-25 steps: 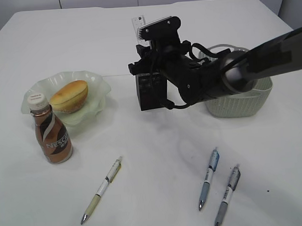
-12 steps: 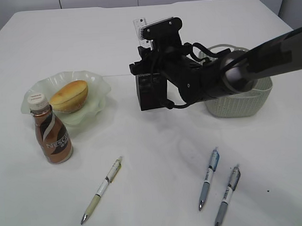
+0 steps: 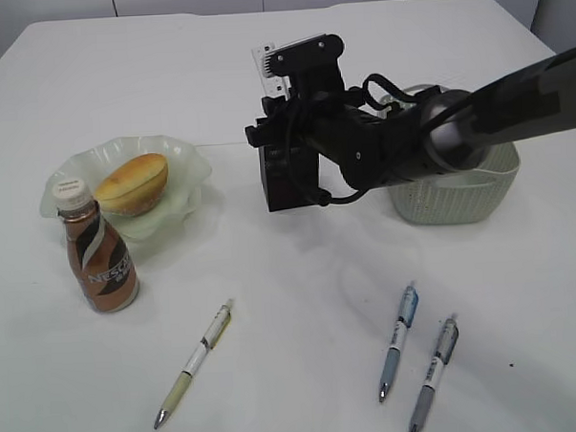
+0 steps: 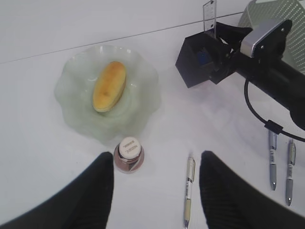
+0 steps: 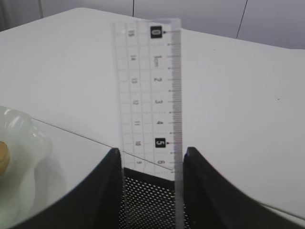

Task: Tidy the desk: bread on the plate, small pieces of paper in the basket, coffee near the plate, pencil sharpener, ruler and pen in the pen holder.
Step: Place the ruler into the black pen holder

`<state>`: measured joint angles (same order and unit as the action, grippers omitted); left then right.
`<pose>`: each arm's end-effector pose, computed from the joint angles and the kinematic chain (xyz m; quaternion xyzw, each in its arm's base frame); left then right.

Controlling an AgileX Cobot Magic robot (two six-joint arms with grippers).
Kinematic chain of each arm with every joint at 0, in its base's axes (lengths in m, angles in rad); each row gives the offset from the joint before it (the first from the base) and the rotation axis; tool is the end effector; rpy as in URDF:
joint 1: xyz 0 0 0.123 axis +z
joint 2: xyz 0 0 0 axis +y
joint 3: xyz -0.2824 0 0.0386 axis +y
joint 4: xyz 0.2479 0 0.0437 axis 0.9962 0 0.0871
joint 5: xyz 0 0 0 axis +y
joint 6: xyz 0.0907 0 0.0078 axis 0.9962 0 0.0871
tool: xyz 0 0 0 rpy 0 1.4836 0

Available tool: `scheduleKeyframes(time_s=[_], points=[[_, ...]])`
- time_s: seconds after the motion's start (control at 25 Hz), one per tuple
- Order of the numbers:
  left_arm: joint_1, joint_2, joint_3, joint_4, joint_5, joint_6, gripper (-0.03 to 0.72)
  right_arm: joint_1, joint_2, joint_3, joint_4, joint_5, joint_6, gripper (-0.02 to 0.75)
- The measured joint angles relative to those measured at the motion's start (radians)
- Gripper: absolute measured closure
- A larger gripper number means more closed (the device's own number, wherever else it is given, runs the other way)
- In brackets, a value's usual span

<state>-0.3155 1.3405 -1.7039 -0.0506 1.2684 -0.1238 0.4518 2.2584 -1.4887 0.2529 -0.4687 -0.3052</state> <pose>0.2376 -0.0822 0.4693 0.0908 0.9252 -0.1047 0.3532 0.4594 0.2115 0.1551 -0.1708 0.7632 0.0718 0.6190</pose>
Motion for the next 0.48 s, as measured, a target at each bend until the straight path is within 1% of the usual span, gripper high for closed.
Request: scheduleKeyframes(time_s=[0.16,0.32,0.48], points=[[0.000,0.000,0.000,-0.011,0.000,0.000,0.272,0.000,-0.002,-0.018,0.021,0.044,0.000,0.393],[0.000,0.000,0.000,-0.033,0.000,0.000,0.272,0.000,-0.006,-0.047,0.049,0.129,-0.042,0.360],[0.000,0.000,0.000,-0.037,0.000,0.000,0.272,0.000,-0.009,-0.051,0.049,0.142,-0.064,0.355]])
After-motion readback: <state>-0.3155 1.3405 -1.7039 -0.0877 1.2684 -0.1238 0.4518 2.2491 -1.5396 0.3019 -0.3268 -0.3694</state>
